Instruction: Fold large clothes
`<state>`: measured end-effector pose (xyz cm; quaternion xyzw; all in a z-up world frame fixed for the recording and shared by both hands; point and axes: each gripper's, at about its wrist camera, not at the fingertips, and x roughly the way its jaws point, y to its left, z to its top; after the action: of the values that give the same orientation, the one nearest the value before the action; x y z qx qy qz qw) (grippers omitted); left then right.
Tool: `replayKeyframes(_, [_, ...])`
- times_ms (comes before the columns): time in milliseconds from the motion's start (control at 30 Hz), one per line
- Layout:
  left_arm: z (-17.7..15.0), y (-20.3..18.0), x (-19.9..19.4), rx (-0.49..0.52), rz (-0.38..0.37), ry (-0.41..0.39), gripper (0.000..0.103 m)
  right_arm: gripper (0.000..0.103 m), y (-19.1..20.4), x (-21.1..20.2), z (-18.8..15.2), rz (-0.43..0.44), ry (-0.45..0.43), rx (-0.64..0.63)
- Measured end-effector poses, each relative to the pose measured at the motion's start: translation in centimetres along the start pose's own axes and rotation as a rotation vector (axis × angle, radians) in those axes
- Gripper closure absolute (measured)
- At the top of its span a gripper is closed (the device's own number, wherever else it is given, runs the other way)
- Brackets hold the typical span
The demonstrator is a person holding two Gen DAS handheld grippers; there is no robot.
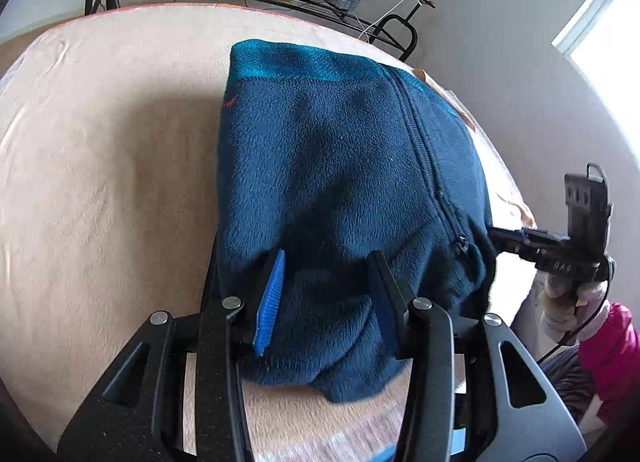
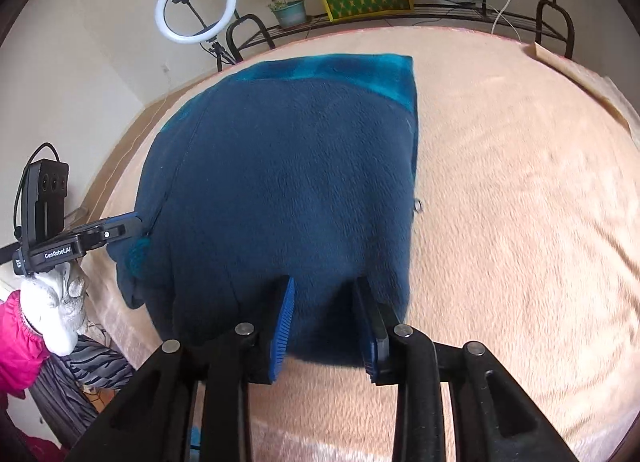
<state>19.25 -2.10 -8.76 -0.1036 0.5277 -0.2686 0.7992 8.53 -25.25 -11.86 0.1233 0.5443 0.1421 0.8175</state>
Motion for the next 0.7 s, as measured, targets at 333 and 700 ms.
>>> replayKeyframes(333, [2.3, 6.7, -5.1, -0.319, -0.154, -0.097, 0.027, 0.028, -5.2, -5.6, 1.2, 0.114, -0.221, 0.170])
replayKeyframes(700, [3.7, 10.8, 1.2, -0.548, -0.271, 0.037, 0.027, 0.029, -8.4, 1.3, 3.3, 0.251, -0.116, 0.367])
